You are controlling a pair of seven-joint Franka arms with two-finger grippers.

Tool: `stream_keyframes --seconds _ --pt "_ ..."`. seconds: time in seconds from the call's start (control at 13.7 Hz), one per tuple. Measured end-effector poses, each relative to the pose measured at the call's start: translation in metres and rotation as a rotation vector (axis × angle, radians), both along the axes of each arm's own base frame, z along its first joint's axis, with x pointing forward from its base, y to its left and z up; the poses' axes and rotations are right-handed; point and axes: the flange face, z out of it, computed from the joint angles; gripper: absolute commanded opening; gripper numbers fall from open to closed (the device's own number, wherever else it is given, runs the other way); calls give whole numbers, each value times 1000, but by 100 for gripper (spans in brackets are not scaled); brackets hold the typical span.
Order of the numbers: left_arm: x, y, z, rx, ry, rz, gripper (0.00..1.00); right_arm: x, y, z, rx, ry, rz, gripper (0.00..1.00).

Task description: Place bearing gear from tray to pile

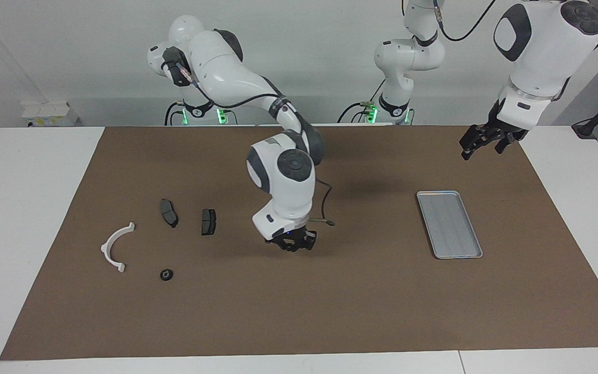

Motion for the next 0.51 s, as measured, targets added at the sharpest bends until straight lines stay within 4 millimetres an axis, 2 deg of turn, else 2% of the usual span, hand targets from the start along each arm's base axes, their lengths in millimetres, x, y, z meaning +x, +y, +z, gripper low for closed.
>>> stream_keyframes --seconds 0.07,0.22,0.37,0.51 --pt "0 -1 0 0 0 -2 100 14 -39 8 -5 -3 56 0" --pt "0 -3 0 0 0 -5 100 33 -102 7 -15 9 141 0" --pt "0 -2 0 0 0 -3 100 44 -142 -1 -21 8 216 0" --pt "0 -1 0 0 1 -2 100 51 -173 -23 -21 -15 253 0"
